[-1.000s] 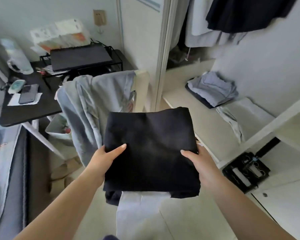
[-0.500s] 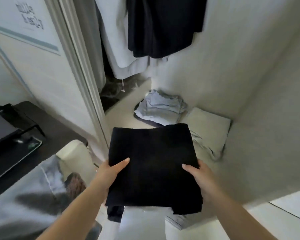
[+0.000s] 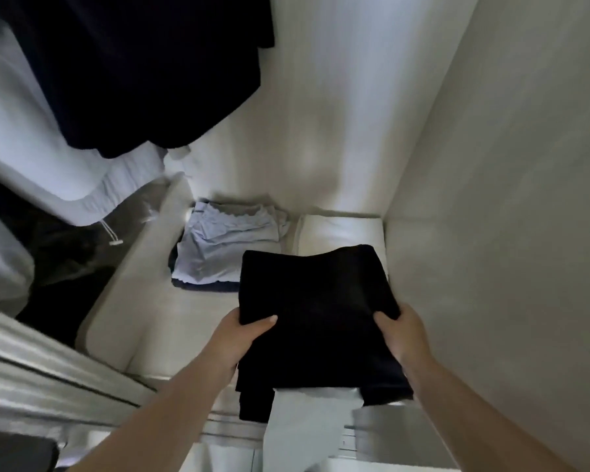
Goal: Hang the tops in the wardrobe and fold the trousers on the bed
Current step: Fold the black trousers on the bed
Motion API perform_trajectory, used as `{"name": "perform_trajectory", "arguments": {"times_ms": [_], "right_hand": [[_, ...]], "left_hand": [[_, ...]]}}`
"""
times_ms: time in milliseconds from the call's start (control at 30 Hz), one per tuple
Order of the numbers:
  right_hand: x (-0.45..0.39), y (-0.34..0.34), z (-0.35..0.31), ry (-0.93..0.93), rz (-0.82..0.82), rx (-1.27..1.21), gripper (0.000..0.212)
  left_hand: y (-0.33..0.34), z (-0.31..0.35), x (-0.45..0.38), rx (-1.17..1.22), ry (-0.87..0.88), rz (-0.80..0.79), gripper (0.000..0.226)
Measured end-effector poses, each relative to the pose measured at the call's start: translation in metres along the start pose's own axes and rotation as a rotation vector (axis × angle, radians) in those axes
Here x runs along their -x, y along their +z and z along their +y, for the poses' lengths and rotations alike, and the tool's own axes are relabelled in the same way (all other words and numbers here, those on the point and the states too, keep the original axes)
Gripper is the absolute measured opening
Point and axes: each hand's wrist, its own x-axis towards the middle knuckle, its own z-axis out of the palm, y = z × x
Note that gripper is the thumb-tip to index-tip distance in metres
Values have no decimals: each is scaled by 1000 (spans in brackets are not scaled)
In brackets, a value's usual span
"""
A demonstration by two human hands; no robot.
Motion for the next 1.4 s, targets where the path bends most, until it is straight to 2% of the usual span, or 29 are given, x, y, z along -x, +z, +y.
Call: {"name": "perform_trajectory", "arguments": {"times_ms": [133, 300, 500, 567, 667, 733, 800, 867, 900, 1033, 1133, 1233, 1400], "right_hand": [[-70, 1, -19, 3, 100, 77, 25], [-164, 3, -30, 14, 194, 247, 30], [-257, 25, -30, 23, 269, 399, 36], [-278, 35, -26, 30, 271, 451, 38], [-299, 50, -15, 11, 277, 528, 47], [-302, 58, -6, -65, 265, 592, 58], [-300, 63, -1, -258, 252, 751, 66], [-303, 70, -5, -434, 202, 834, 66], [-306, 76, -9, -479, 168, 840, 63], [-316, 101, -7, -533, 20, 1028, 64], [-329, 97, 11, -483, 87, 1162, 74], [-340, 93, 22, -481, 124, 1137, 77], [-352, 87, 42, -466, 138, 1035, 79]], "left_hand": [[25, 33, -73, -3, 24, -40, 40], [57, 60, -176, -59, 58, -100, 41], [88, 57, -290, -155, 111, -13, 31], [92, 47, -318, -163, 97, 38, 38], [98, 31, -344, -295, 123, 131, 52], [100, 24, -347, -617, 258, 268, 69], [107, 22, -339, -1025, 561, 366, 79], [122, 20, -334, -1247, 856, 317, 75], [133, 19, -335, -1318, 907, 275, 72], [158, 7, -352, -1481, 699, 194, 64], [153, -4, -369, -1463, 622, 223, 80], [147, -9, -384, -1421, 596, 271, 93], [150, -18, -396, -1420, 577, 293, 96]]}}
